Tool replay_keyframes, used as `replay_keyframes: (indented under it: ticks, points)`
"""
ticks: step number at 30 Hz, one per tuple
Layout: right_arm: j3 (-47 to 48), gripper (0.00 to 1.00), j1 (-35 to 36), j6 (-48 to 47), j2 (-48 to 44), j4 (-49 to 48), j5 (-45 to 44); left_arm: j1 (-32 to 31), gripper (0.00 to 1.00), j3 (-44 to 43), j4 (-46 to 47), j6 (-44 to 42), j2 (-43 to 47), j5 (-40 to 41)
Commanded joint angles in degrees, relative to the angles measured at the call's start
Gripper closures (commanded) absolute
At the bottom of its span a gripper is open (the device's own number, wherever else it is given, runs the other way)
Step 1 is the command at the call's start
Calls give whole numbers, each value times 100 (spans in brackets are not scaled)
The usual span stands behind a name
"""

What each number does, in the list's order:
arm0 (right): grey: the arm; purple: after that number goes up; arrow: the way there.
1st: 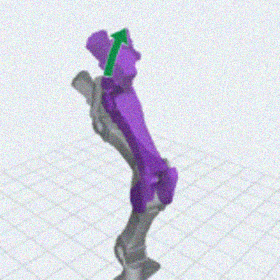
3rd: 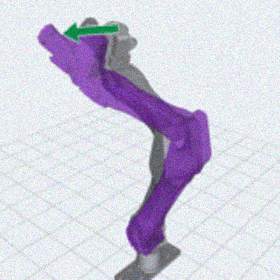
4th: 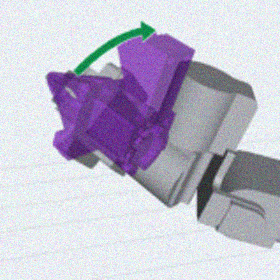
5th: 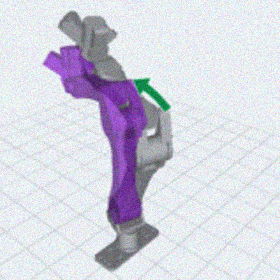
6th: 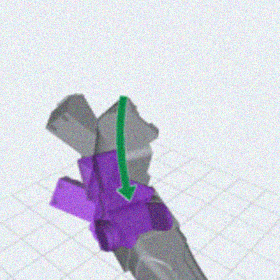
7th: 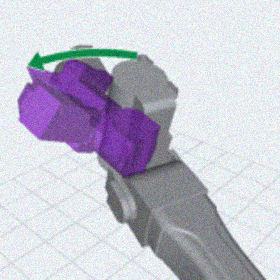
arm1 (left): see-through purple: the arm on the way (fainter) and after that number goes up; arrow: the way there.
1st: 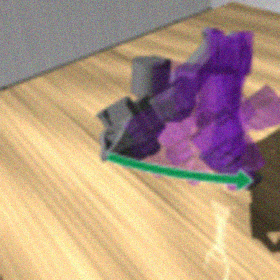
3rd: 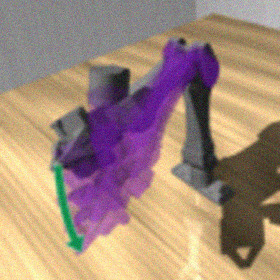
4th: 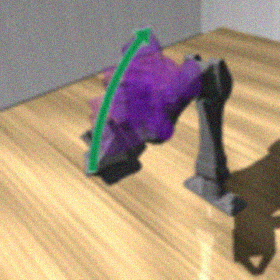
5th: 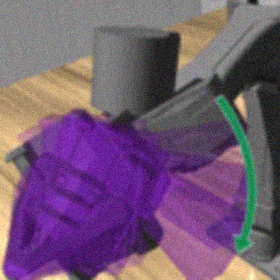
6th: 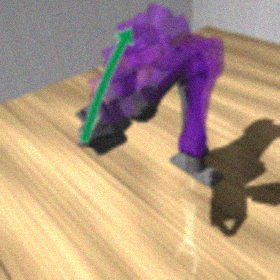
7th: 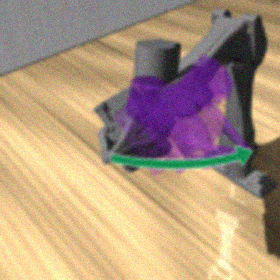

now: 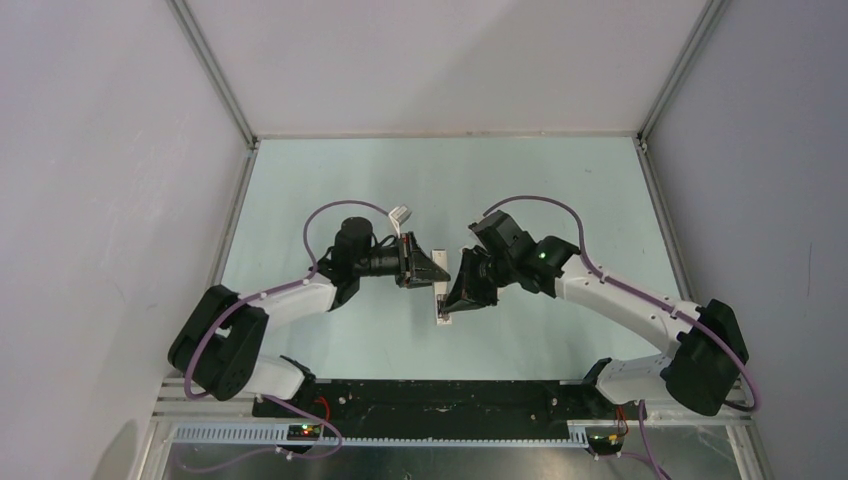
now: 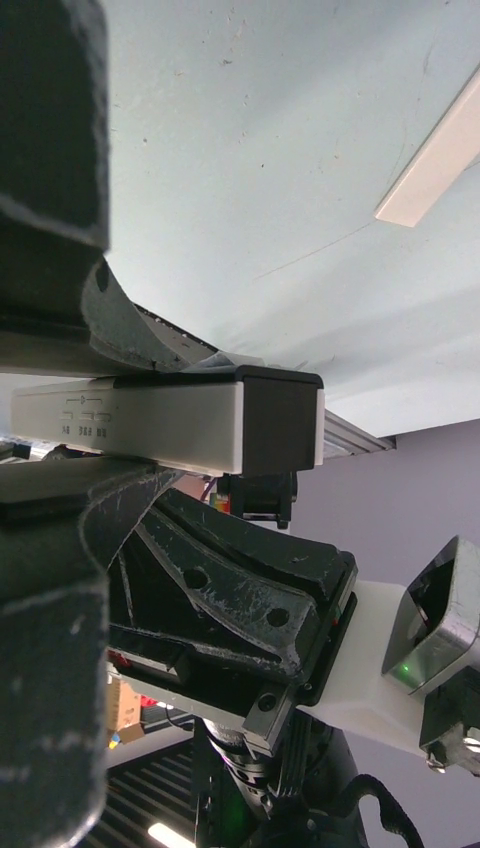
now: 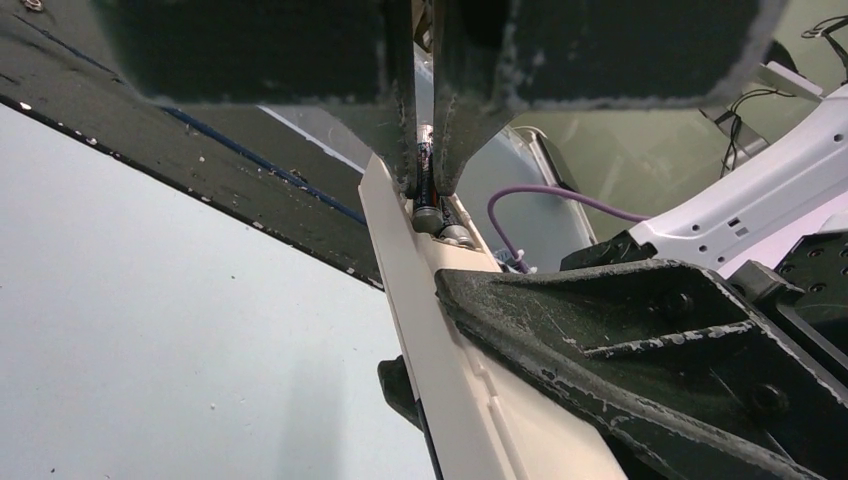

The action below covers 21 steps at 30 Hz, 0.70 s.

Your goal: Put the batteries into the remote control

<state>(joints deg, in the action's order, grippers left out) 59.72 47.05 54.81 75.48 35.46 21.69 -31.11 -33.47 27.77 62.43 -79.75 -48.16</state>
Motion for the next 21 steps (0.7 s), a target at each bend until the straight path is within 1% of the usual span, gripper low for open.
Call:
replay_keyframes:
  ticks: [1, 2, 3, 4, 6, 8, 10, 21]
  points:
    - [192, 94, 14, -160, 116, 66, -507, -95, 100, -68, 264, 71, 74, -366]
    - [203, 87, 26, -171, 90, 62, -569, -96, 100, -75, 269, 74, 65, -355]
    - [200, 84, 38, -183, 68, 58, -600, -96, 100, -78, 265, 78, 60, -349]
    - [203, 78, 58, -186, 20, 53, -663, -92, 100, -84, 265, 77, 54, -338]
    - [206, 73, 67, -196, -40, 30, -715, -96, 100, -99, 264, 85, 44, -319]
    - [206, 70, 60, -191, -75, 15, -726, -97, 100, -110, 266, 92, 35, -298]
    - [214, 68, 67, -179, -79, 15, -709, -92, 100, -126, 264, 104, 12, -271]
    - [279, 67, 43, -192, -359, 254, -861, -88, 100, -262, 264, 111, -179, -270]
